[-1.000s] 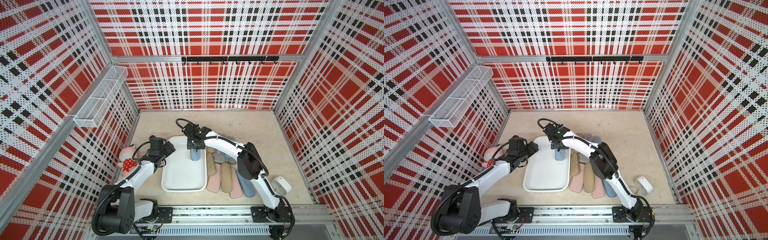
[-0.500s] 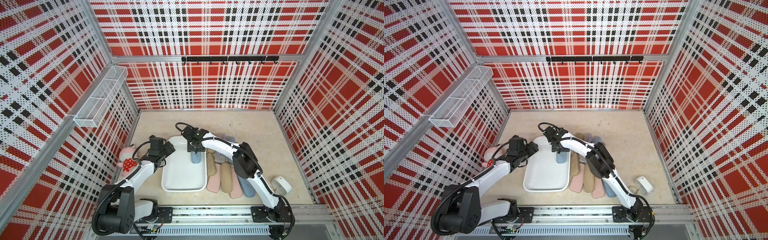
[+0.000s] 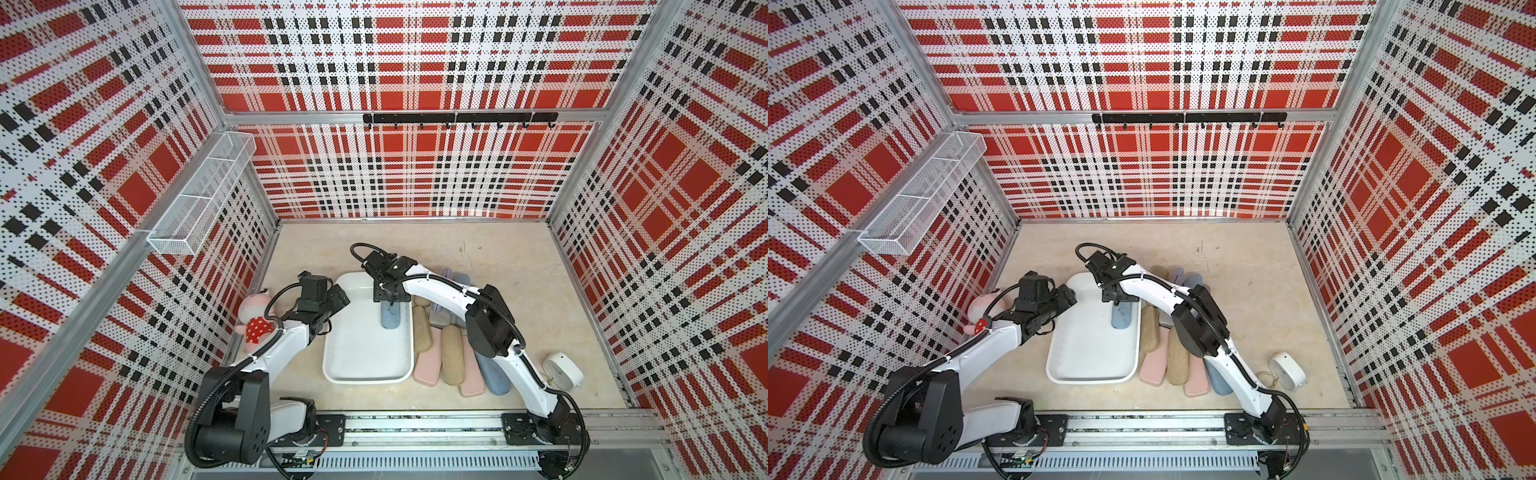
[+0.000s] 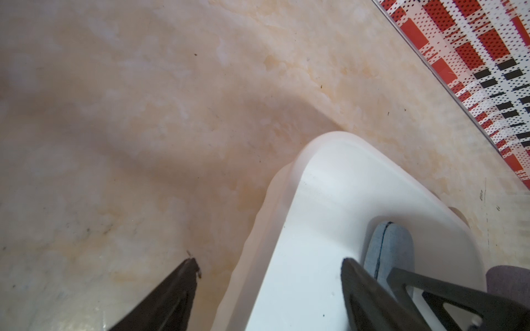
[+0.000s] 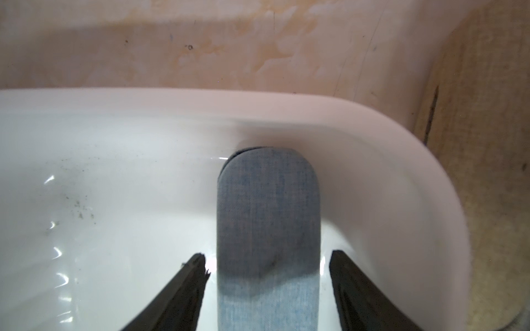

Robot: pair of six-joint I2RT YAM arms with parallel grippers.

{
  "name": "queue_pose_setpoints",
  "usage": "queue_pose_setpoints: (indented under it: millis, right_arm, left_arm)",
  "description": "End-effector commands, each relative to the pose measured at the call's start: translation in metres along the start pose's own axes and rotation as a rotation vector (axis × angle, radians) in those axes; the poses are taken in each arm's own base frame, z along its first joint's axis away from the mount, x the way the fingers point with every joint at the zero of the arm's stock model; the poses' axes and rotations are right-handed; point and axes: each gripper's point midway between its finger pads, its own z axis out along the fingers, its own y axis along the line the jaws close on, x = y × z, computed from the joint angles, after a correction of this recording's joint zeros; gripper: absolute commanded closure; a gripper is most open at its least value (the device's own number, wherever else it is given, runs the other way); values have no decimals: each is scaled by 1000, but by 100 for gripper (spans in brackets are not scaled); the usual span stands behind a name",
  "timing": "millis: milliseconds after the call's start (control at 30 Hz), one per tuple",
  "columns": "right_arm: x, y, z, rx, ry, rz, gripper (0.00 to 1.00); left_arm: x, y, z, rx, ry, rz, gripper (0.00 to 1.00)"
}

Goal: Put the glasses cases into the storage boxes
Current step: Place the glasses case in the storage box, then pick up the glasses case.

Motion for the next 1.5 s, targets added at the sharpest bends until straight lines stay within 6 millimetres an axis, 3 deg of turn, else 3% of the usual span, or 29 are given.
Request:
queue_pose_setpoints:
  millis: [0,100,200,333,433,633,867,1000,1067,1200,1467]
  right_arm:
    - [-19,4,-32,-26,-60,12,25]
    - [-36,11,-66,-85,-121,1,23]
    - [-54,4,-105,-100,-203,5,22]
    - [-75,-34,-157,-38,-318,37,20]
    - [-80,-78,-179,29,-347,92,20]
    - [-67,-176,-174,152,-292,212,20]
    - [-41,-248,-160,190,-211,314,20]
    - [-33,-268,-161,195,-208,346,20]
    - [-27,-281,-162,219,-198,374,20]
    - [-15,-309,-162,202,-186,491,21]
    - [-6,-328,-170,203,-200,530,22]
  left_arm:
    - [-9,-5,-3,-7,-21,29,18]
    - [-19,-23,-14,9,-58,60,16]
    - [-35,-55,-34,55,-124,98,13]
    - [-41,-117,-64,166,-164,184,12]
    - [-35,-165,-81,276,-156,242,11]
    - [4,-242,-84,466,-38,321,14]
    - [65,-308,-64,539,65,455,17]
    - [106,-333,-48,526,109,565,19]
    - [120,-335,-33,461,104,617,21]
    - [136,-332,-5,360,101,675,24]
    - [143,-319,27,237,99,727,30]
